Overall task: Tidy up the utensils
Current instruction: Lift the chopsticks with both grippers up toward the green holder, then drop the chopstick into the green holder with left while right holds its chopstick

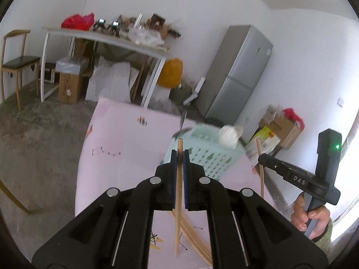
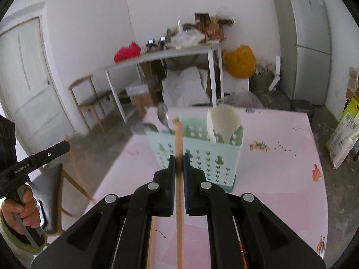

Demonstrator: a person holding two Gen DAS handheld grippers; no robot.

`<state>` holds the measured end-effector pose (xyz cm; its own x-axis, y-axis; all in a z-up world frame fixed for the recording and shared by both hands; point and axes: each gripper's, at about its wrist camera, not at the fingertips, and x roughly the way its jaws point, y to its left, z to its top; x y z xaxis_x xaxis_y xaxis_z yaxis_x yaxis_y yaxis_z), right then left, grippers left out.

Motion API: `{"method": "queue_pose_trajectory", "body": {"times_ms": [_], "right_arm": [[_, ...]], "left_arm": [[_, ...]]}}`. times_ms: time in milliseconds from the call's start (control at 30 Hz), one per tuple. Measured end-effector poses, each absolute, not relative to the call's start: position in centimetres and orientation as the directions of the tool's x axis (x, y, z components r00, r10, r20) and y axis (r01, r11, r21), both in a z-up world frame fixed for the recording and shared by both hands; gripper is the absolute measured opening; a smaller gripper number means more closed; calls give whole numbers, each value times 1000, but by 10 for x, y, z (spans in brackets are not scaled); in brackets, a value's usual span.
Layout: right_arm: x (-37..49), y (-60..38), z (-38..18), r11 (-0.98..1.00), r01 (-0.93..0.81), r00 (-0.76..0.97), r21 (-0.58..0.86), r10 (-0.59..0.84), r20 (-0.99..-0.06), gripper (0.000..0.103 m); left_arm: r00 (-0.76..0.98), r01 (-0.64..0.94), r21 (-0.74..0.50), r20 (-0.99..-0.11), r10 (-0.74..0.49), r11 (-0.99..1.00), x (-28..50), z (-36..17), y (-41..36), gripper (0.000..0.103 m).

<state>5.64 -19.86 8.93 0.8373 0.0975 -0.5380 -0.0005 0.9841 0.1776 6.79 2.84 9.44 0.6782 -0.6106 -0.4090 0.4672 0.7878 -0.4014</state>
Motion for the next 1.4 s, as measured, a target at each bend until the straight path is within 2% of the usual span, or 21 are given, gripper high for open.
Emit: {"method": "queue_pose_trajectory", "body": {"times_ms": [300,567,900,1167,1400], "right_arm": [[30,-204,127,985,-14,897,174,89,-433,7],[29,-213,140,982,-19,917,186,92,-389,7],[19,-234,152,973,-3,940,232,81,-330,7],[7,-258,152,959,43,952,280,45,-301,7],[7,-280,148,948,62,951,311,39,-307,7]], "left_arm": [[710,526,-392,-288,-643,755,48,144,37,3],[723,567,-374,-203,-661,734,53,183,25,3],[694,652,-388,-40,-719,652,80,243,-10,3],[689,673,-384,15,-724,633,123,261,-61,3],[716,649,-346,-24,-697,678,156,241,-111,3]]}}
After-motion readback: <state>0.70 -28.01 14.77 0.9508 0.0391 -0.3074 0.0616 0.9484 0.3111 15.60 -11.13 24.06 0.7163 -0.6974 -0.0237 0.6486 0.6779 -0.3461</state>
